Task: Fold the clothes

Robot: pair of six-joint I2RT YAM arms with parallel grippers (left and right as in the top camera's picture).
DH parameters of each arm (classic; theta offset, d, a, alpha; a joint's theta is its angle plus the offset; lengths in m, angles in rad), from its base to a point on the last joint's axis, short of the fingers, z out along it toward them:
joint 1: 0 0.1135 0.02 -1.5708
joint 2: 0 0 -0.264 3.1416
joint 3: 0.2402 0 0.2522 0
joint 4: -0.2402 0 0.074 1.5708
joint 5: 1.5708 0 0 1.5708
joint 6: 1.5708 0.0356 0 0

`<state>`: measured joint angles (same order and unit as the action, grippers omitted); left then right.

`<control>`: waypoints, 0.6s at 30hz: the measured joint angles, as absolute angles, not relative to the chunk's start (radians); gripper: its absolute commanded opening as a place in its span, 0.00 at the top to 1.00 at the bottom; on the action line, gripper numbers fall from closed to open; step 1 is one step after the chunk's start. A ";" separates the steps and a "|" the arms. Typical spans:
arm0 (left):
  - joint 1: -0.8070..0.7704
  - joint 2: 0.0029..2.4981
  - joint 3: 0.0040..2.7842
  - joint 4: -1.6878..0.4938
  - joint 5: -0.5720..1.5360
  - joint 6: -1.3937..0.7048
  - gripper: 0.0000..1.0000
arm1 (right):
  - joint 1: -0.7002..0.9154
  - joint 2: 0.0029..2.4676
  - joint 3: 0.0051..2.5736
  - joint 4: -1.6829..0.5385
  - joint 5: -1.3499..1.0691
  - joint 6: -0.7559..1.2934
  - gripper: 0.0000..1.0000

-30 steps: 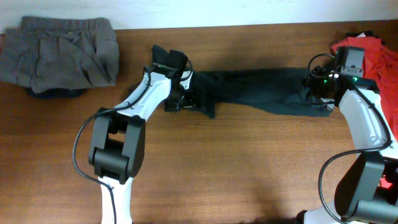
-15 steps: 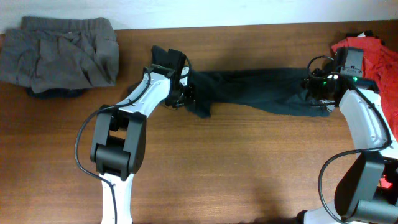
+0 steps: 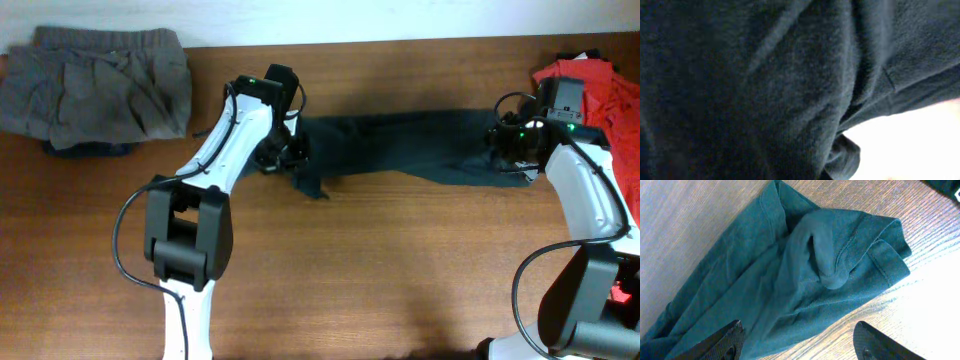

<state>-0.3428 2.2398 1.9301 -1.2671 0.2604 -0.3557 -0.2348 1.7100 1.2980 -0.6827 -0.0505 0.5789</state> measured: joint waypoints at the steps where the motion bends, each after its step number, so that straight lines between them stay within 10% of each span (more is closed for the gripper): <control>1: -0.343 2.230 1.940 -1.315 0.234 -0.356 0.99 | -0.235 1.710 1.298 -0.688 -0.049 0.579 0.25; 18: -0.347 2.115 1.954 -1.662 0.069 -0.356 0.99 | -0.235 1.709 1.298 -0.951 -0.031 0.599 0.09</control>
